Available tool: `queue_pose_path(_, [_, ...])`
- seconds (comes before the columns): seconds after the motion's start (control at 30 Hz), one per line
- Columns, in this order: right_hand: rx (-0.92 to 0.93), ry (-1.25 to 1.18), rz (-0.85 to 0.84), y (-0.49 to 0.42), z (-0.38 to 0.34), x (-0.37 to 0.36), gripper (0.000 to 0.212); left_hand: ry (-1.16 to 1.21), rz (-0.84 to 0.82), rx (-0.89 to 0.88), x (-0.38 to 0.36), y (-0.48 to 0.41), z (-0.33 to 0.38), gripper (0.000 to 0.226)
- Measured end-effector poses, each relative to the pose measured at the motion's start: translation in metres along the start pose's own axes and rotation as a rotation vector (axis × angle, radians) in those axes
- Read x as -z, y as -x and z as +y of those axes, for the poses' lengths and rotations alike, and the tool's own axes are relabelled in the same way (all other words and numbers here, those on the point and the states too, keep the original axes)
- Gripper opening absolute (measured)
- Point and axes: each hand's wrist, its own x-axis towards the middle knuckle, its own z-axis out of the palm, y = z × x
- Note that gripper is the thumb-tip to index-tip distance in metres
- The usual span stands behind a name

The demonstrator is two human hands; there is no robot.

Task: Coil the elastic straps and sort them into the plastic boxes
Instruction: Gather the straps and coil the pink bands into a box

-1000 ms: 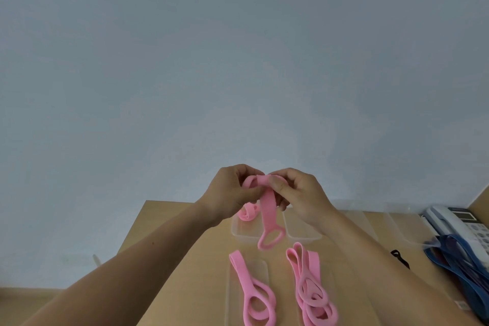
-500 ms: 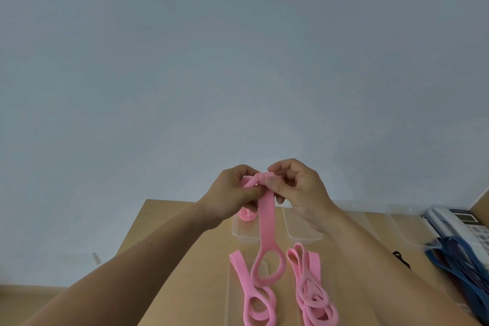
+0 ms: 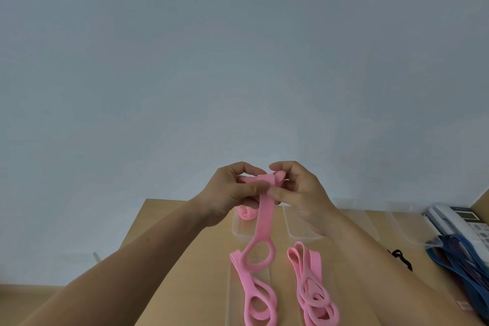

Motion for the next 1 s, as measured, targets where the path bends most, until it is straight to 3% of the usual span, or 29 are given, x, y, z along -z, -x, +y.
queue_pose_path(0.13, [-0.123,-0.226,-0.018,0.0002,-0.0026,0.0009,0.039,-0.107,0.015,-0.066,0.001,-0.0019,-0.0054,0.022])
queue_pose_path(0.23, [-0.168,-0.17,-0.027,-0.0016,-0.0042,0.0008,0.035,-0.124,0.009,-0.107,-0.001,-0.0009,-0.008,0.023])
queue_pose_path(0.33, [-0.18,-0.111,-0.054,-0.0009,-0.007,0.002,0.049,-0.135,-0.028,-0.129,-0.0012,-0.0003,-0.0088,0.024])
queue_pose_path(0.4, [-0.141,-0.056,-0.029,-0.0007,-0.0078,0.0022,0.049,-0.151,-0.018,-0.11,-0.0003,-0.0008,-0.0093,0.033])
queue_pose_path(0.47, [-0.088,-0.02,-0.001,-0.001,-0.0068,0.0014,0.035,-0.163,0.013,-0.053,0.0004,-0.0017,-0.009,0.045])
queue_pose_path(0.57, [-0.033,-0.015,0.017,-0.0015,-0.0048,0.0001,0.022,-0.177,0.013,-0.012,0.0008,-0.0016,-0.0075,0.037])
queue_pose_path(0.87, [0.054,0.098,0.001,0.0026,-0.0036,-0.0046,0.025,-0.078,-0.131,0.097,0.0044,0.0038,-0.0009,0.033])
queue_pose_path(1.0, [0.068,0.156,0.001,0.0014,-0.0016,-0.0042,0.034,-0.021,-0.079,0.091,0.0047,0.0025,-0.0008,0.039])
